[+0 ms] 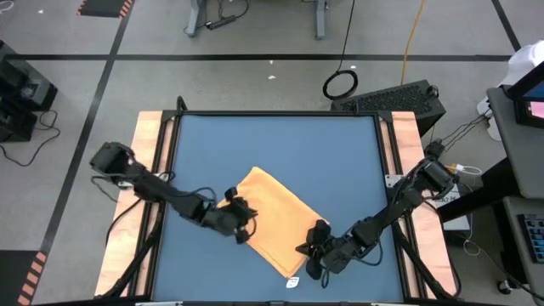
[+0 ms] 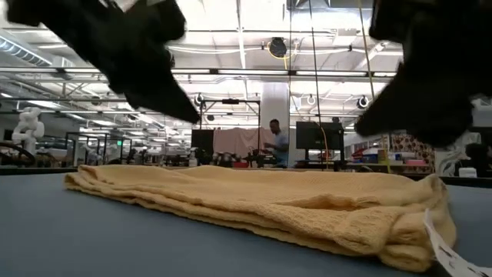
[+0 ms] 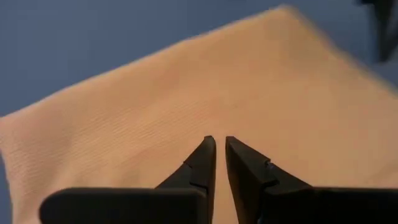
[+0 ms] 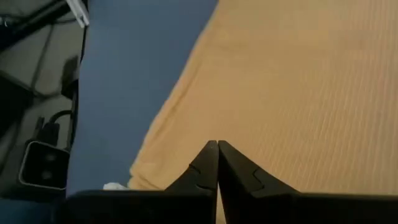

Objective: Roll towel
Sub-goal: Roll the yellow towel

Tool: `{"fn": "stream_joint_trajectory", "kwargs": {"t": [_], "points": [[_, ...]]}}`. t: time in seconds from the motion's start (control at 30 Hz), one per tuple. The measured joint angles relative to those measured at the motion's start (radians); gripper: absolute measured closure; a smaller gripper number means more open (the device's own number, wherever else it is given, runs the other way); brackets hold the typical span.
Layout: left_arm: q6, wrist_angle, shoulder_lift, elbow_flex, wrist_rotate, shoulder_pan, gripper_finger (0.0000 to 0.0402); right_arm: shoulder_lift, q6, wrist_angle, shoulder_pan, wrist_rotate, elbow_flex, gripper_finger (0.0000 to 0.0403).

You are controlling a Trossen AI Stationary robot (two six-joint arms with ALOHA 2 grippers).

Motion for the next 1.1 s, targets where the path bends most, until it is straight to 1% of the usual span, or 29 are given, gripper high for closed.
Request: {"fn": "stream_joint_trajectory", "kwargs": {"t": [0.1,0.23,0.33,0.43,0.53,0.67,0.87,0.97,1.1], "points": [[-0.059,0.021,-0.039,0.002,-0.043,-0.090,0.0359,-0.058,-0.095,-0.149,0.000,-0.028,0.070,0.0403],[-0.190,-0.008,-0.015,0.000,-0.051,-0.210,0.0359,-0.115,-0.286,-0.324,0.001,-0.061,0.126,0.0403],[-0.296,-0.033,0.023,-0.001,-0.089,-0.280,0.0359,-0.134,-0.414,-0.371,0.002,-0.055,0.129,0.0403],[-0.361,-0.039,0.071,0.002,-0.096,-0.318,0.0359,-0.137,-0.465,-0.393,-0.002,-0.023,0.114,0.0403],[-0.403,-0.054,0.122,0.001,-0.094,-0.328,0.0359,-0.125,-0.459,-0.394,-0.014,-0.006,0.092,0.0403],[-0.429,-0.065,0.180,0.001,-0.077,-0.316,0.0359,-0.098,-0.424,-0.391,-0.028,0.003,0.065,0.0403],[-0.443,-0.117,0.234,0.005,-0.080,-0.274,0.0359,-0.044,-0.287,-0.393,-0.042,-0.002,0.012,0.0403],[-0.415,-0.127,0.264,0.005,-0.097,-0.250,0.0359,-0.014,-0.238,-0.394,-0.035,-0.004,-0.003,0.0403],[-0.386,-0.121,0.281,-0.007,-0.146,-0.214,0.0359,0.013,-0.172,-0.383,-0.032,-0.008,-0.005,0.0403]]}}
